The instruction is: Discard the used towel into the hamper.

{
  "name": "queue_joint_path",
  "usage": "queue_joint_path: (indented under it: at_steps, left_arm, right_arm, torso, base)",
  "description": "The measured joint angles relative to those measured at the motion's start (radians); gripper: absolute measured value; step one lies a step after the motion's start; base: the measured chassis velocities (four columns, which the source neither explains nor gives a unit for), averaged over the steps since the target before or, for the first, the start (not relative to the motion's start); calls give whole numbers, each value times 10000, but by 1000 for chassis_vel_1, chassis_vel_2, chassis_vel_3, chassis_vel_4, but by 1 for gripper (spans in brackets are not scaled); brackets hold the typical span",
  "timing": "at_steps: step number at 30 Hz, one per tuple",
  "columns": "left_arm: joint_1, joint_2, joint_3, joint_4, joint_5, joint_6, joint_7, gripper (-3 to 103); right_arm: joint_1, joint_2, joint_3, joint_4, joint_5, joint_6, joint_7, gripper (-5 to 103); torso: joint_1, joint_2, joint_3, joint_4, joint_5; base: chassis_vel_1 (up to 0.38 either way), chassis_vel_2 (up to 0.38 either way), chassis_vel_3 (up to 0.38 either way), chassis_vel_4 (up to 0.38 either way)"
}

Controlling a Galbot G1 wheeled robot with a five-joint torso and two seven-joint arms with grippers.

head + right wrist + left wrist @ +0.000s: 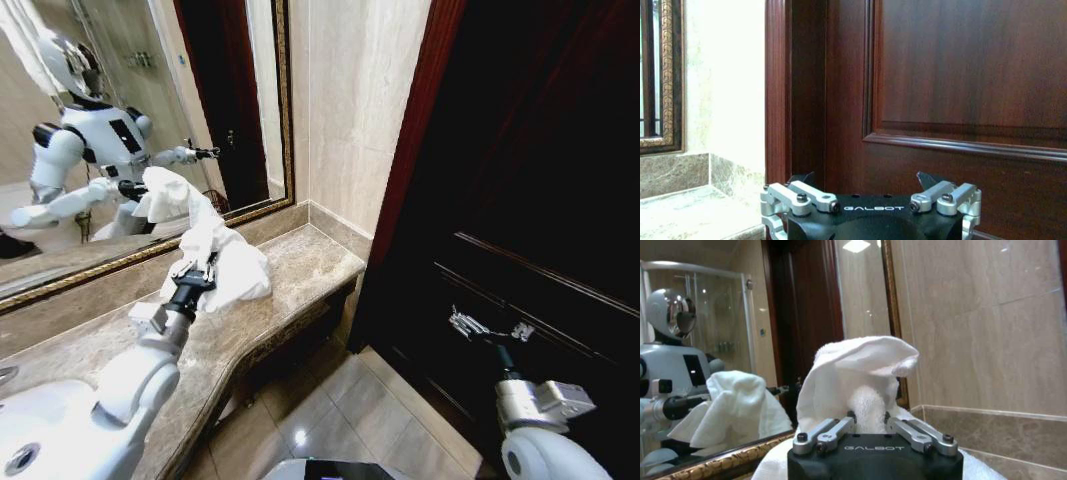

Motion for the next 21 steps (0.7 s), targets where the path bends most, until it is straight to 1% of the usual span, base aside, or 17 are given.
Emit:
queue_joint_path:
  at_steps: [7,9,10,16,21]
  left_arm:
    - [601,-300,-53,-249,436,-210,48,10]
    - [670,-345,-67,-270,471,-225,52,10]
    - [734,-385,-84,-303,487,-232,56,10]
    - [927,-582,-41,-543,599,-267,160,10]
    - [1085,-768,-4,-627,746,-328,293,10]
  right_arm:
    - [-174,-26,-17,1,37,198,-52,100]
    - [-215,-27,-18,-5,46,236,-62,100]
    - [-255,-32,-18,-12,57,273,-77,100]
    - [-424,-46,23,-49,146,447,-105,100]
    - [-477,-139,76,-61,261,504,-105,100]
  torso:
    - [-5,1,-2,0,-2]
    - [-5,1,-1,0,-3]
    - [-5,1,-1,4,-4]
    - [-4,0,0,-1,0]
    - [1,-1,1,2,1]
  base:
    - [118,-119,-143,100]
    - [136,-106,-120,99]
    - [130,-106,-103,142]
    - [97,-110,-98,108]
    - [89,-111,-96,113]
